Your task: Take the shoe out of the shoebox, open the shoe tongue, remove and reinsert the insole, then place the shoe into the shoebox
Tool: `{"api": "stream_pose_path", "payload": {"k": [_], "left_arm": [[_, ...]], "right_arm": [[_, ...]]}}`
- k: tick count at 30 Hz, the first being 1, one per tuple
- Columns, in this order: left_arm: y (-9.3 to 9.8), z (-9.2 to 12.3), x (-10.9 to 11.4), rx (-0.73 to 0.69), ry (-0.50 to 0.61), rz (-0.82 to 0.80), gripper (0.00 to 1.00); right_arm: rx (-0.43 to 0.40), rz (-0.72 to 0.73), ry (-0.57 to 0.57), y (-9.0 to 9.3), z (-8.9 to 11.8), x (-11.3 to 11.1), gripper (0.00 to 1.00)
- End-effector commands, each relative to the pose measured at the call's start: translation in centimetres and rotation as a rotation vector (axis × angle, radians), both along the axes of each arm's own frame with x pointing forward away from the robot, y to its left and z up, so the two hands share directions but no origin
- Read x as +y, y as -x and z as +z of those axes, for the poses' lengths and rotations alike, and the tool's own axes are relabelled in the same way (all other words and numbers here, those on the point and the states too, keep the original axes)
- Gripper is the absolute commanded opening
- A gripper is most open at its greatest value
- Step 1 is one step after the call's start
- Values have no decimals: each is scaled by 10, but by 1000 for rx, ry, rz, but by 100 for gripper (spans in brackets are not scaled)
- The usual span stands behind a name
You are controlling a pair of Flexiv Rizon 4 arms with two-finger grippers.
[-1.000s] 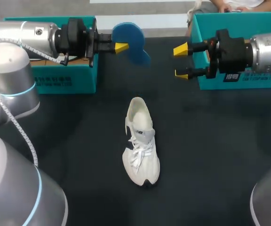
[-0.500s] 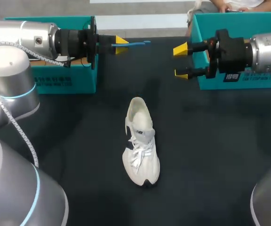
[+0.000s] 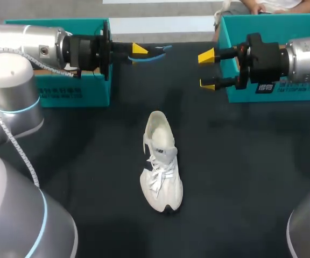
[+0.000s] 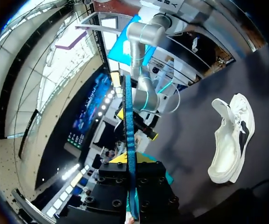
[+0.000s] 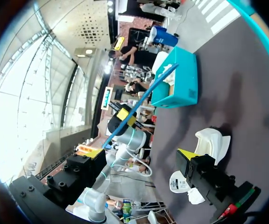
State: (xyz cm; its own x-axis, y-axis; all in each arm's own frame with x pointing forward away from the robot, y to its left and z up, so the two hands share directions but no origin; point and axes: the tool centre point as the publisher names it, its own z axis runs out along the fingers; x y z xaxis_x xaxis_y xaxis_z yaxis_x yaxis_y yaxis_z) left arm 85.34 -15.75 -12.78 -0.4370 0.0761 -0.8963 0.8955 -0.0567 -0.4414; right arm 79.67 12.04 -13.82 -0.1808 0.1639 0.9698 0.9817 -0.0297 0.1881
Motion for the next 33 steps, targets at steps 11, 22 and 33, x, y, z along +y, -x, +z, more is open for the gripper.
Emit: {"api": "stream_pose_path", "payload": {"k": [11, 22, 33], "left_arm": [[13, -24, -14, -491, -22, 40, 0], [11, -34, -32, -519, -8, 68, 0], [15, -36, -50, -571, 48, 100, 0]], "right_arm": [[32, 51, 7, -4, -5, 31, 100], [8, 88, -26, -3, -13, 57, 70], [5, 111, -50, -5, -17, 68, 40]]}}
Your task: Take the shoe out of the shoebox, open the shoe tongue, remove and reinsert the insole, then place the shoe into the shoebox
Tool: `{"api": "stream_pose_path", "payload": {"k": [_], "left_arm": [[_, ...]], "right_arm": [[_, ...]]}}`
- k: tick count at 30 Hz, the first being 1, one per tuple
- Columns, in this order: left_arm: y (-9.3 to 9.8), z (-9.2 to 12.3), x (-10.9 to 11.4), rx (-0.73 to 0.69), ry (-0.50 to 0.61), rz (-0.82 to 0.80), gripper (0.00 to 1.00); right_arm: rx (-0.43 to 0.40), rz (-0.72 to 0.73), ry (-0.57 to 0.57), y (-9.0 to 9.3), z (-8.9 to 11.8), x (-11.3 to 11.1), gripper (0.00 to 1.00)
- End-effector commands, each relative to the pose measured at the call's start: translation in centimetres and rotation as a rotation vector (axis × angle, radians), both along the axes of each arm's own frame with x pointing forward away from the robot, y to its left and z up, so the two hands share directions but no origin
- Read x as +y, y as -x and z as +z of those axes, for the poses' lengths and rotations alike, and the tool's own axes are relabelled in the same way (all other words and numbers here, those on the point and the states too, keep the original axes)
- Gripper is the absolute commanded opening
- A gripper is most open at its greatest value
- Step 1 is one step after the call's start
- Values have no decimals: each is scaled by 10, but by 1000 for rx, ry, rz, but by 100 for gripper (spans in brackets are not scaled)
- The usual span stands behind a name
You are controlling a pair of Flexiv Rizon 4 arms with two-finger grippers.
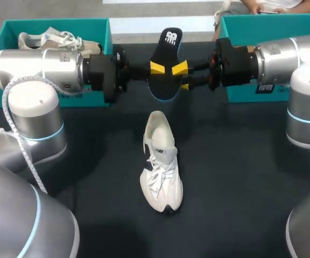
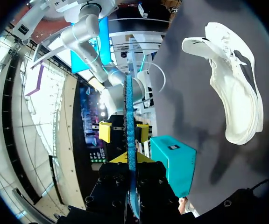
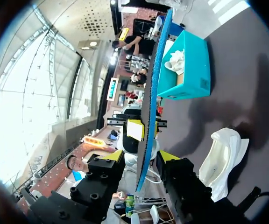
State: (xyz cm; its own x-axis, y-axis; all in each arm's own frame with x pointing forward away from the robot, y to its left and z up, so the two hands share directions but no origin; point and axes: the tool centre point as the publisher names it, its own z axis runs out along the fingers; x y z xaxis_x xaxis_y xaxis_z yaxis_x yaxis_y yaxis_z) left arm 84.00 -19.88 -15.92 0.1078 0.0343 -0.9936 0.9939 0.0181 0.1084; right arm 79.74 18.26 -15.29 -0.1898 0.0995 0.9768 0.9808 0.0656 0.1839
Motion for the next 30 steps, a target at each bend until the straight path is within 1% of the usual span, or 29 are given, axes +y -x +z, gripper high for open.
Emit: {"api": "stream_pose_path", "payload": {"k": [1, 3, 10, 18, 20, 22, 23, 27, 29, 30], "left_arm": [[1, -4, -11, -2, 33, 14, 0], [2, -4, -14, -6, 36, 17, 0], [5, -1, -16, -19, 48, 19, 0], [7, -2, -14, -15, 54, 31, 0], [7, -2, -14, -14, 55, 33, 0], [8, -2, -14, -12, 58, 32, 0], [8, -2, -14, -10, 57, 31, 0], [9, -4, -17, -6, 59, 28, 0], [10, -4, -17, -4, 59, 27, 0], [10, -4, -17, -3, 60, 28, 0]], "right_arm": [[-2, 7, -5, -4, -3, 7, 38], [-3, 6, -7, -4, -3, 7, 33], [-14, -17, -10, -4, -2, 1, 34], [-16, -27, -8, -5, -2, -4, 30], [-16, -26, -10, -6, -2, -4, 27], [-16, -26, -11, -6, -2, -4, 20], [-17, -26, -12, -6, -2, -4, 18], [-17, -21, -15, -7, -4, -2, 18], [-16, -20, -16, -6, -5, -2, 15], [-14, -21, -17, -6, -5, -2, 11]]}}
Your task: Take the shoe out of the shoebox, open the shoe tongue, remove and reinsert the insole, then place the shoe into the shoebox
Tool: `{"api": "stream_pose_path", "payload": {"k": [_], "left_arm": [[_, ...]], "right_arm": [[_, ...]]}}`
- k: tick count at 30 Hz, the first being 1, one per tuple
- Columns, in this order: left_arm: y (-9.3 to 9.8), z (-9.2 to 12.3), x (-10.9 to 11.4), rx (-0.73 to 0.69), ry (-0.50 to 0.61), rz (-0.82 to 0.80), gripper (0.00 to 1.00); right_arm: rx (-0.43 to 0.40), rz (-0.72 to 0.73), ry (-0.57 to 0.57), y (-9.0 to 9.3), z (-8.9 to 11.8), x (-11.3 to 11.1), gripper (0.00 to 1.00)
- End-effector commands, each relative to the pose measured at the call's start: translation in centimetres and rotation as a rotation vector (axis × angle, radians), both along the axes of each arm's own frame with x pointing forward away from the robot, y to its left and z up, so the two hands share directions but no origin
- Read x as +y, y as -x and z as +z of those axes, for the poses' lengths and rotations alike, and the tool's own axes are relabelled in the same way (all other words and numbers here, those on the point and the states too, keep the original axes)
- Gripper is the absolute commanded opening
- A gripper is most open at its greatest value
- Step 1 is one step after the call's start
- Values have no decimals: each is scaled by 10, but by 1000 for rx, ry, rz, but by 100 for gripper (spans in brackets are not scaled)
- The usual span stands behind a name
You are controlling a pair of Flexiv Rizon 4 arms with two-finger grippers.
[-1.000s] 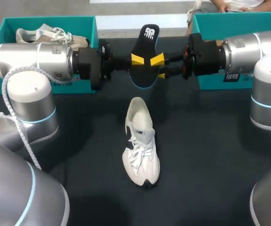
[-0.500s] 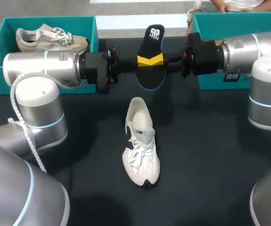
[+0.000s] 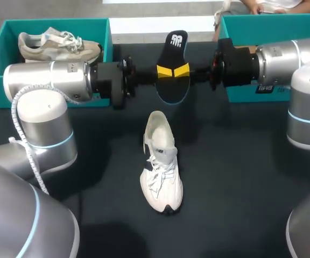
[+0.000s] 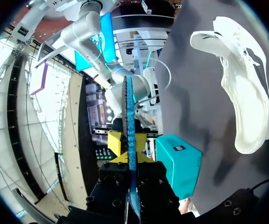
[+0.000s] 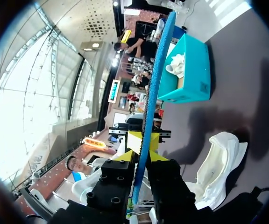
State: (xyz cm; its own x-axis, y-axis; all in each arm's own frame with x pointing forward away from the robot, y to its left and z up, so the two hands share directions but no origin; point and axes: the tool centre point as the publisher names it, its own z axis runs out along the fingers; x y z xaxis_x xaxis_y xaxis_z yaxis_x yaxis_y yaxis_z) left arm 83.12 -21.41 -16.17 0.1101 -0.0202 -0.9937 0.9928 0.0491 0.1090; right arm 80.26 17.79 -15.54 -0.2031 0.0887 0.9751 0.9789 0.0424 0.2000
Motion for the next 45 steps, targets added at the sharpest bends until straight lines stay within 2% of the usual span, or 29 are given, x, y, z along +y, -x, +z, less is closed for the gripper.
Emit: {"api": "stream_pose_path", "payload": {"k": [1, 2, 10, 11, 12, 13, 16, 19, 22, 24, 26, 31, 33, 45], "left_arm": [[1, -1, -2, 1, 2, 3, 0], [1, -1, -2, 3, 6, 6, 0], [0, 3, 0, 36, 20, 9, 0], [0, 5, 1, 45, 29, 17, 25], [0, 5, 2, 61, 26, 15, 74], [-1, 7, 4, 91, 35, 12, 100], [-3, 9, 10, 134, 8, 25, 100], [-3, 10, 20, 278, -84, 19, 100], [-2, 1, 35, 477, -202, 25, 100], [0, -5, 45, 619, -237, 45, 100], [3, -11, 52, 775, -229, 48, 100], [10, -33, 62, 1023, -236, 79, 100], [12, -43, 65, 1070, -267, 121, 100], [12, -43, 65, 1070, -267, 121, 100]], "right_arm": [[2, -1, -2, 0, -3, 3, 4], [4, -1, -3, 0, -3, 3, 0], [8, -1, 2, 1, -4, 0, 0], [6, -2, 3, 0, -3, -1, 0], [3, -3, 5, 0, -3, -1, 0], [1, -5, 7, 0, -2, -2, 0], [-11, -17, 20, -1, -2, -6, 0], [-66, -25, 29, -3, -1, -8, 0], [-217, -39, 7, -4, -3, -9, 0], [-293, -52, -11, -4, -5, -9, 0], [-354, -60, -27, -3, -6, -9, 0], [-512, -39, -68, -3, -3, -7, 0], [-511, -41, -57, -4, -2, -6, 0], [-511, -41, -57, -4, -2, -6, 0]]}}
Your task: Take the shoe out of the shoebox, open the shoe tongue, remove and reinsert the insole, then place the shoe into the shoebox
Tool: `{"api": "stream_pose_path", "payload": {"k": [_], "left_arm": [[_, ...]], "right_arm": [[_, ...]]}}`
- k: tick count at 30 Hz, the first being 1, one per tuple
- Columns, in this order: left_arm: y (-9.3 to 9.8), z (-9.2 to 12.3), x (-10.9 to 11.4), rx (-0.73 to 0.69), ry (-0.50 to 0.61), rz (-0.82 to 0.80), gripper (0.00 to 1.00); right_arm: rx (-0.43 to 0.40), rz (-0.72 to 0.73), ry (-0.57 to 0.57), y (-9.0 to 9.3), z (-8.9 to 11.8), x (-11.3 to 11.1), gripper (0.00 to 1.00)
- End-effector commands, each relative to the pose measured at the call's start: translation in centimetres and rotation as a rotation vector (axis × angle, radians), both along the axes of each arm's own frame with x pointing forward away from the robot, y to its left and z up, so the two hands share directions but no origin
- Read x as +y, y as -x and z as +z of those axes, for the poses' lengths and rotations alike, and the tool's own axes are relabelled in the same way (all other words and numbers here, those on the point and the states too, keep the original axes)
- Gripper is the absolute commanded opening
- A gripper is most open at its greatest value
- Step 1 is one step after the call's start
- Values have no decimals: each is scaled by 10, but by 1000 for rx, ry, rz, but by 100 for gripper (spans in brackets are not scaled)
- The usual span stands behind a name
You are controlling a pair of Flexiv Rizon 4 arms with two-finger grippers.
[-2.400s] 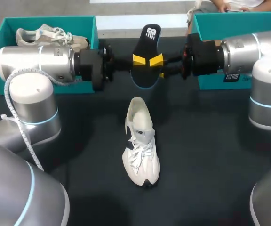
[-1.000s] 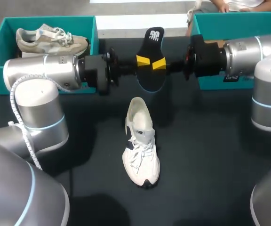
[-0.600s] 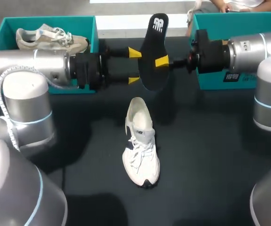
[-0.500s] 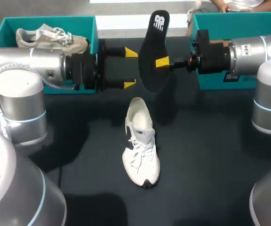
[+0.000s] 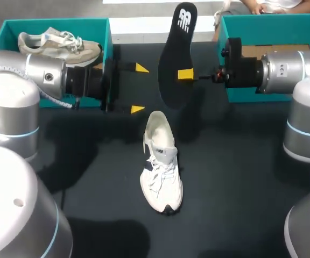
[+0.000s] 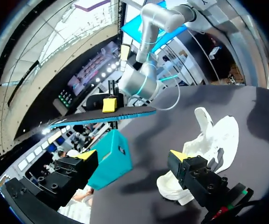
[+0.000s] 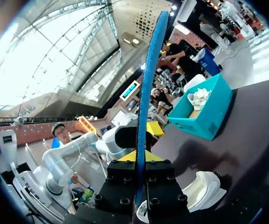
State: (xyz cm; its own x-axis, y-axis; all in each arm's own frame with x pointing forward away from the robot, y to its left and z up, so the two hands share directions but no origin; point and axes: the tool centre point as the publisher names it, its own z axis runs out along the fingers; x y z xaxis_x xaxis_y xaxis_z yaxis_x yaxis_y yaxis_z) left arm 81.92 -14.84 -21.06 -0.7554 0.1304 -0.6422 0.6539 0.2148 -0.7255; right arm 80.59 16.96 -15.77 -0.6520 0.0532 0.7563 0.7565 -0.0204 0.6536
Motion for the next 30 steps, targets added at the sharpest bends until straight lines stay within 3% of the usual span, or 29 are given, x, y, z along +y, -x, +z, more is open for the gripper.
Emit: {"api": "stream_pose_path", "payload": {"k": [1, 5, 11, 17, 30], "left_arm": [[0, 6, -1, 109, -53, 0, 100], [5, -4, 0, 147, -75, -8, 100], [15, -28, 19, 170, -89, 19, 100], [25, -56, 29, 155, -125, 32, 100], [39, -100, 42, 206, -163, 74, 100]], "right_arm": [[0, -1, 3, -1, 0, 2, 0], [0, -1, 3, -1, 0, 2, 0], [-169, -19, 12, -11, -27, 8, 0], [-254, 9, 42, -11, -45, 14, 0], [-281, 34, 127, 2, -87, 31, 0]]}}
